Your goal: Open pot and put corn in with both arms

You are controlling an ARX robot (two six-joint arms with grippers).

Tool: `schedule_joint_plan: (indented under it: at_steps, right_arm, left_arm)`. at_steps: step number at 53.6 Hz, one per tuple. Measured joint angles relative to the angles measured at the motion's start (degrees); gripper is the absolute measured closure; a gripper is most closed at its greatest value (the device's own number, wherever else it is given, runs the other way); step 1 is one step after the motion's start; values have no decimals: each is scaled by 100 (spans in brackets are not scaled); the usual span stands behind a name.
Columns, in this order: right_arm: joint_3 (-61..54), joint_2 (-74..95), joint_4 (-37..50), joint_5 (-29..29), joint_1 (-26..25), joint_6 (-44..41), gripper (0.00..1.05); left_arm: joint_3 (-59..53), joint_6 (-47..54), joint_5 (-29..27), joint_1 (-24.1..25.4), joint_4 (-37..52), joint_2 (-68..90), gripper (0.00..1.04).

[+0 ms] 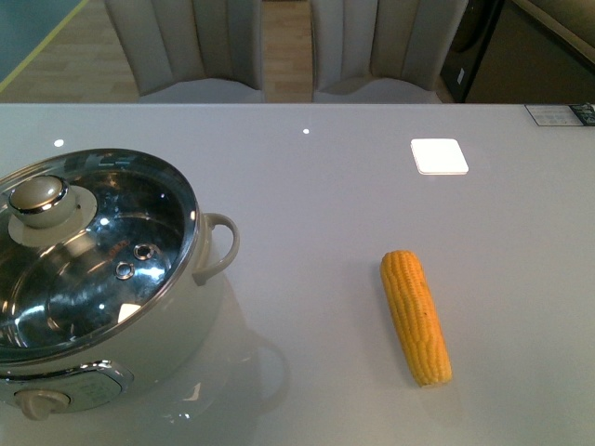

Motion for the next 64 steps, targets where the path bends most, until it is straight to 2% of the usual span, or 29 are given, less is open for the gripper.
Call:
schedule_joint_plan:
  at_steps: [42,47,51,59,64]
  right_arm:
    - [0,0,0,0,0,0,9]
    - [0,0,0,2,2,0,9]
    - [0,-2,0,0,0,0,9]
    - [0,-2,0,0,0,0,9]
    - [0,-2,0,0,2,0,9]
  left_arm:
    - [4,-9,-33,-4,-11,9,7]
    - [573,-417,-1451,-487,-1419,887,7]
    - [717,-553,-1768,-643,-1615,1460,7]
    - [931,-544,-1639,-527,-684,2527,7]
    - [1202,-529,-1604,-435,868,4151,7]
